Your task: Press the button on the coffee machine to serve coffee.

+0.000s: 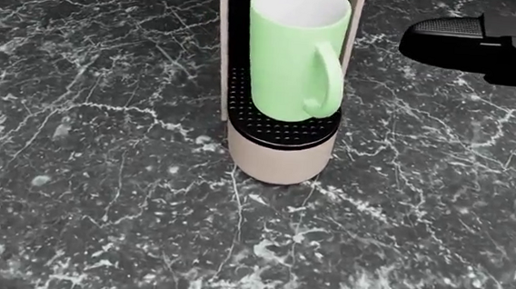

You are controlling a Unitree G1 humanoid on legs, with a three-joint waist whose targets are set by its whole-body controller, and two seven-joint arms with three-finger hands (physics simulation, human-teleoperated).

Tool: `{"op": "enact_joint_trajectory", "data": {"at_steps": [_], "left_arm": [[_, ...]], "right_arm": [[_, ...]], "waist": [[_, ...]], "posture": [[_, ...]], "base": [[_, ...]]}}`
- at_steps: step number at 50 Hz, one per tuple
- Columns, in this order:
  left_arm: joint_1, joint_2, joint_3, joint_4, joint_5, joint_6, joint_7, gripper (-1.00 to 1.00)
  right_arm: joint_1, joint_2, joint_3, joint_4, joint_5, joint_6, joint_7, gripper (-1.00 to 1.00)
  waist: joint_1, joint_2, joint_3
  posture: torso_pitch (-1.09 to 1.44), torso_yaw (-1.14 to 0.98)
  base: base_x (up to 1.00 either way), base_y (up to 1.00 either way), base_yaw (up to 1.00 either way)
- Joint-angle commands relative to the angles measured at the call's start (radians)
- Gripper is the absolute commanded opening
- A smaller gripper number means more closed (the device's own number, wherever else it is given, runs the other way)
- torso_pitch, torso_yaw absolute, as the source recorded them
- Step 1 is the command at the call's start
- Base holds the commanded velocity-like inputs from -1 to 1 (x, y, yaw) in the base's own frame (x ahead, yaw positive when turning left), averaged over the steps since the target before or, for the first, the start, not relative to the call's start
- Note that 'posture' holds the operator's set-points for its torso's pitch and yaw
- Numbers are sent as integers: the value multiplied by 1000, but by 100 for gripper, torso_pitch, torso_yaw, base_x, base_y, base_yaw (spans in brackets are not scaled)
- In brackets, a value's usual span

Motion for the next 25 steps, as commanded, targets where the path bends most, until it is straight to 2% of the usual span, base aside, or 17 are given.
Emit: {"op": "enact_joint_trajectory", "data": {"at_steps": [1,3,4,5,8,9,10,11,12,13,15,19,20,25], "left_arm": [[-31,14,14,-21,3,-30,-5,100],[-32,14,14,-18,6,-32,-8,100],[-33,14,15,-20,4,-29,-6,100],[-34,13,15,-21,4,-28,-5,100],[-36,13,15,-20,3,-26,-4,100],[-34,13,15,-19,5,-29,-7,100],[-34,13,16,-22,3,-26,-4,100],[-34,13,16,-23,2,-26,-4,100],[-33,12,15,-22,4,-28,-5,100],[-33,12,15,-21,4,-28,-6,100],[-35,12,16,-24,1,-24,-3,100],[-35,13,16,-24,0,-24,-1,100],[-36,13,16,-26,-1,-23,0,100],[-33,13,15,-24,1,-29,-2,100]], "right_arm": [[-22,-12,-9,-11,-21,-31,3,100],[-24,-11,-10,-10,-27,-24,7,100],[-24,-11,-11,-10,-28,-23,9,100],[-25,-9,-12,-12,-31,-22,9,100],[-25,-2,-10,-13,-39,-28,14,100],[-28,1,-10,-16,-40,-25,14,100],[-28,2,-12,-16,-40,-23,13,100],[-28,3,-13,-15,-41,-22,14,100],[-28,3,-14,-13,-44,-20,13,100],[-26,2,-15,-10,-49,-22,14,100],[-25,3,-15,-9,-54,-19,14,100],[-23,4,-19,-5,-62,-20,17,100],[-25,4,-21,-8,-61,-16,15,100],[-25,7,-19,-8,-62,-16,15,100]], "waist": [[-1,7,-28],[-2,9,-28],[20,17,-46],[14,22,-39],[-1,32,-44],[-2,18,-27],[10,3,-22],[14,-23,-23],[14,-21,-8],[12,7,-13],[3,7,-20],[-4,34,-20],[-6,26,-20],[-8,24,-22]], "posture": [[0,0],[0,0],[0,0],[0,0],[0,0],[0,0],[0,0],[0,0],[0,0],[0,0],[0,0],[0,0],[0,0],[0,0]], "base": [[0,0,0],[0,0,0],[-2,0,84],[-12,0,100],[-10,0,75],[0,0,2],[0,0,0],[0,0,0],[0,0,0],[0,0,0],[0,0,0],[0,0,0],[0,0,0],[0,0,0]]}}
